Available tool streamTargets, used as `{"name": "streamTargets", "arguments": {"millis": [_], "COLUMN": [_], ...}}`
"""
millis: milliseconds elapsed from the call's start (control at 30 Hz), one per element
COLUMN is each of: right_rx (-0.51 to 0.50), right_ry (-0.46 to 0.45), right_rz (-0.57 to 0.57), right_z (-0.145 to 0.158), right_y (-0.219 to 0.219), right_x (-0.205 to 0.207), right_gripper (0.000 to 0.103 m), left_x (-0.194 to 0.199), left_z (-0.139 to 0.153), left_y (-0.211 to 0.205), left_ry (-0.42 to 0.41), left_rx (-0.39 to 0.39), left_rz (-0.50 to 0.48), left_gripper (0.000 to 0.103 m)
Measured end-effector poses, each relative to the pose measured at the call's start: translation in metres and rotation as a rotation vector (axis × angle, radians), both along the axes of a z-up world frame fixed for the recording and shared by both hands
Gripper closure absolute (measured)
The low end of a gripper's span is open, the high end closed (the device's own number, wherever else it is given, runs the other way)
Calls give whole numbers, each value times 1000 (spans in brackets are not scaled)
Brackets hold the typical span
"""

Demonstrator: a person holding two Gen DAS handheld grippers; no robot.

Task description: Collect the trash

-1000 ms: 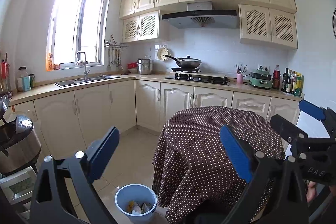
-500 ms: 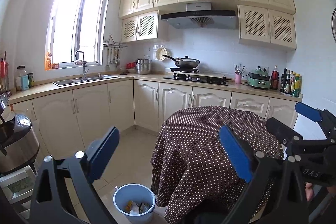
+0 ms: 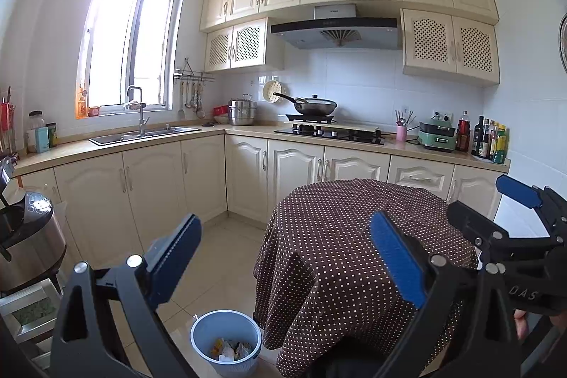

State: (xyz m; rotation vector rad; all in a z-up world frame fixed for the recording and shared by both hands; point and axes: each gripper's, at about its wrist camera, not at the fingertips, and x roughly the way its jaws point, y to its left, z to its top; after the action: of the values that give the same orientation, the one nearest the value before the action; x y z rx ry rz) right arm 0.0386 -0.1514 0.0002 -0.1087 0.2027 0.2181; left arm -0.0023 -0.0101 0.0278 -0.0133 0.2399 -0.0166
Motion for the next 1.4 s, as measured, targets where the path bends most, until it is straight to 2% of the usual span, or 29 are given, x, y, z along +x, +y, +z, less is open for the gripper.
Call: {"name": "streamTargets", "arguments": {"millis": [1400], "right_rx": [5], "right_ry": [10], "right_rz": [2], "right_z": [-1], "right_y": [6], "right_x": [-3], "right_gripper": [7], "left_x": [-1], "left_z": [-2], "left_y": [0], "left_ry": [1], "left_rx": [8], "left_rz": [-8], "left_gripper": [8]}}
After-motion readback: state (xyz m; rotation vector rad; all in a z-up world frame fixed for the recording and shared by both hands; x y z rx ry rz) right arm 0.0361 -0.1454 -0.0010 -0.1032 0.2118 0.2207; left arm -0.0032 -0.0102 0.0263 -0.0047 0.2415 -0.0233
